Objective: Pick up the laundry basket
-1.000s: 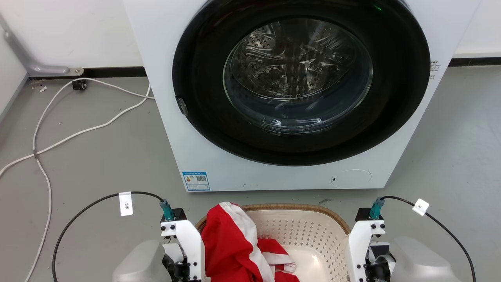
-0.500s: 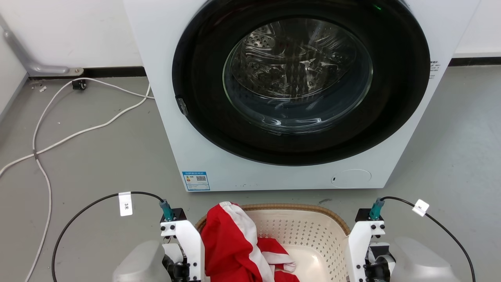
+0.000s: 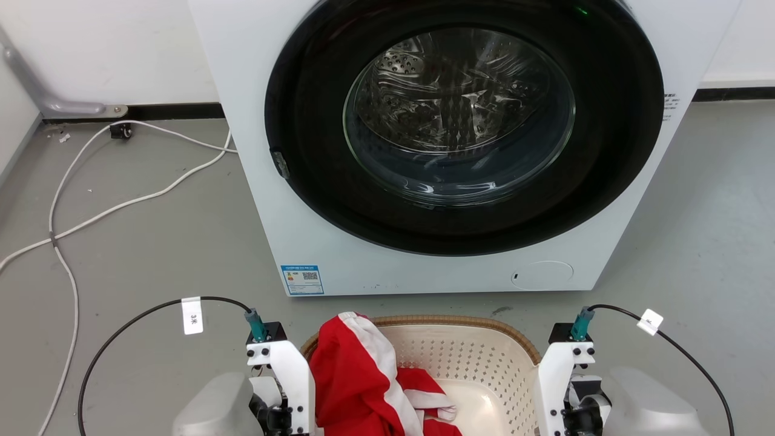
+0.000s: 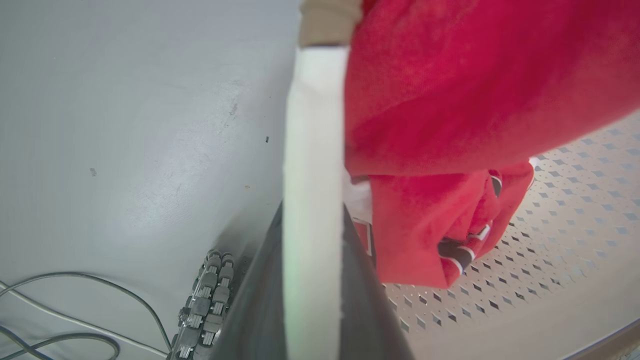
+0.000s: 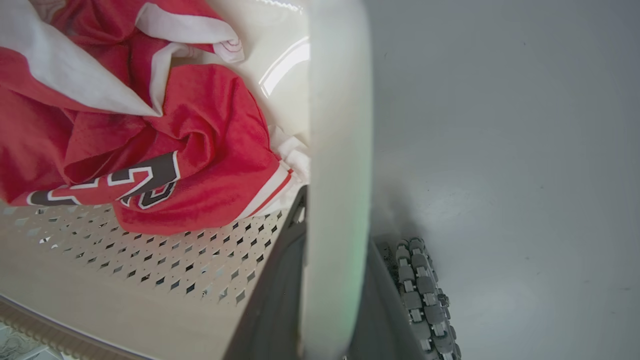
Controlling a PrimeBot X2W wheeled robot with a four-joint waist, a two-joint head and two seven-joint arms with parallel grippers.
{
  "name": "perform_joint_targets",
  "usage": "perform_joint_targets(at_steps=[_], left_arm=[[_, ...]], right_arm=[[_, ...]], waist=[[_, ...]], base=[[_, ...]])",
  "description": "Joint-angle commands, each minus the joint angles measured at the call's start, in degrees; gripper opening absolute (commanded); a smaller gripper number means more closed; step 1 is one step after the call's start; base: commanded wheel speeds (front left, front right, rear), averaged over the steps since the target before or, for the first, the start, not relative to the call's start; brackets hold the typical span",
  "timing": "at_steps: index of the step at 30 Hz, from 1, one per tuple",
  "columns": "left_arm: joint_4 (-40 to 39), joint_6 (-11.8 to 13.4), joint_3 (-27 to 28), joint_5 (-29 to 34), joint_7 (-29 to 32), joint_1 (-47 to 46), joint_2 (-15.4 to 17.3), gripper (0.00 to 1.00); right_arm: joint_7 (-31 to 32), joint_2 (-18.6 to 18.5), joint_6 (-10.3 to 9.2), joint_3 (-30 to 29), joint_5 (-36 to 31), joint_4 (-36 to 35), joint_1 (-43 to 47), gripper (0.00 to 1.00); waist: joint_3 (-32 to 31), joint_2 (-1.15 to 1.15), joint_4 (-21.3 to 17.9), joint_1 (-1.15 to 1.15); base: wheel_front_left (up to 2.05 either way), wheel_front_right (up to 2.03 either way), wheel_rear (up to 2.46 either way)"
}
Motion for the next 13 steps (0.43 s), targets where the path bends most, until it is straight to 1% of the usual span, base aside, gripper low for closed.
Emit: perform_joint_targets(at_steps=[1,13], left_arm=[[-0.3,-0.3,-0.2,-0.5,0.0,0.1,-0.2,0.00],[-0.3,-0.3,-0.6,-0.9,-0.2,0.1,-0.1,0.00]], right_arm=[[0.2,0.4,0.17,-0.1,-0.4,-0.1,1.0,0.00],[0.0,0.3,0.17,-0.4,-0.7,-0.1,0.8,0.00]], waist=[[0.0,0.00,0.0,0.00],[0.1,0.00,0.1,0.00]], base=[[0.00,0.00,0.00],[0.00,0.00,0.00]])
